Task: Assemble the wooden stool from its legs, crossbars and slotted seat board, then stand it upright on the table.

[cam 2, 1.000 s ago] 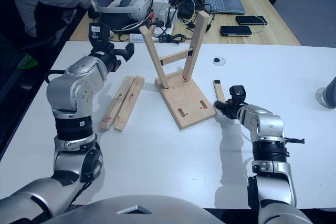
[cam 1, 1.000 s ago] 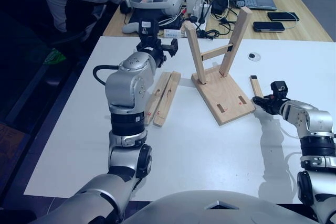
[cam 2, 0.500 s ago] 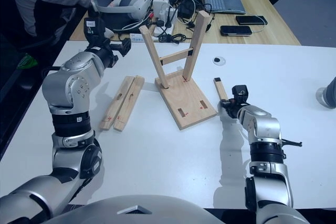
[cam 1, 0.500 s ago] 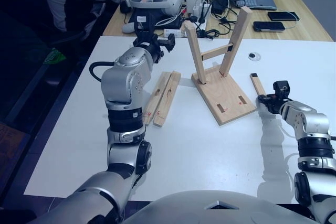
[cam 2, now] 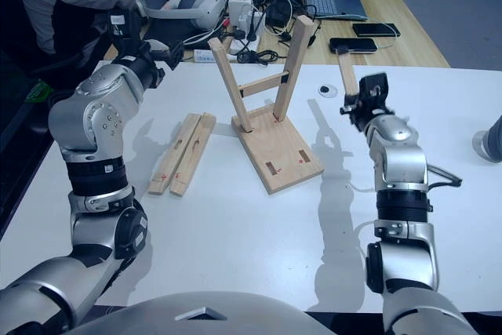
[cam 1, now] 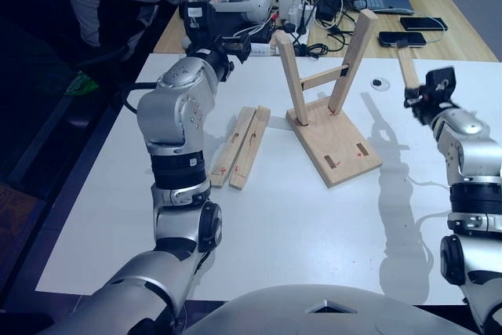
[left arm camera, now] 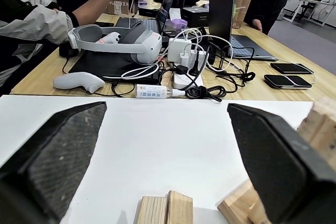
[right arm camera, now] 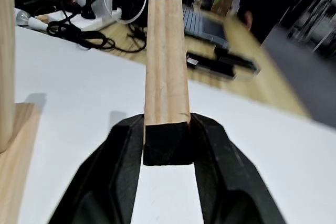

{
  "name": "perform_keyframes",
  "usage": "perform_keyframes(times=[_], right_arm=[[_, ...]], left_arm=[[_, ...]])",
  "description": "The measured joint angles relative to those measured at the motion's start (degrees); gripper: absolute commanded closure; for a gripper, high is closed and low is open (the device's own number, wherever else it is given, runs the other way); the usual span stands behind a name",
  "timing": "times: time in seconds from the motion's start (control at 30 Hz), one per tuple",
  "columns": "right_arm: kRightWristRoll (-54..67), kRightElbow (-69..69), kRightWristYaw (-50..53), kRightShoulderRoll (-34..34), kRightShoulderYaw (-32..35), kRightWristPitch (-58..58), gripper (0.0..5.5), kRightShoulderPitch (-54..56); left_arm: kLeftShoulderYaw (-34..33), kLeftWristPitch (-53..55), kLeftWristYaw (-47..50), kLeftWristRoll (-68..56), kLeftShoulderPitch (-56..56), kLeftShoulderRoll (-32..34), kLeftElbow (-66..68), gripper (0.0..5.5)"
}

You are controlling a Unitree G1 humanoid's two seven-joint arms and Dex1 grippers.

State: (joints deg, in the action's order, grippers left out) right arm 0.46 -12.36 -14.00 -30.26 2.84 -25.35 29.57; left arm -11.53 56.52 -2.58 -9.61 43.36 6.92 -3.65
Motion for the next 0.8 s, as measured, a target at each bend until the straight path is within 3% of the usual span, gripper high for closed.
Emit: perform_keyframes(times=[0.3, 0.5, 0.8], right_arm=[[-17.07, 0.74, 3.13, -5.77, -8.31, 16.27, 4.22, 2.34], [-23.83, 0.67, 6.2, -7.94, -8.57, 21.84, 4.22, 4.38], [-2.87, 8.65, -1.78, 3.8, -2.04, 17.7, 4.22, 9.84]], left_arm=[[-0.21, -1.05, -0.17, -0.14, 1.0, 1.73, 0.55, 1.21], [-0.37, -1.21, -0.53, -0.48, 1.89, 2.12, 1.22, 1.21], [-8.83, -3.55, -5.07, -15.86, 6.21, -1.51, -0.89, 1.21]])
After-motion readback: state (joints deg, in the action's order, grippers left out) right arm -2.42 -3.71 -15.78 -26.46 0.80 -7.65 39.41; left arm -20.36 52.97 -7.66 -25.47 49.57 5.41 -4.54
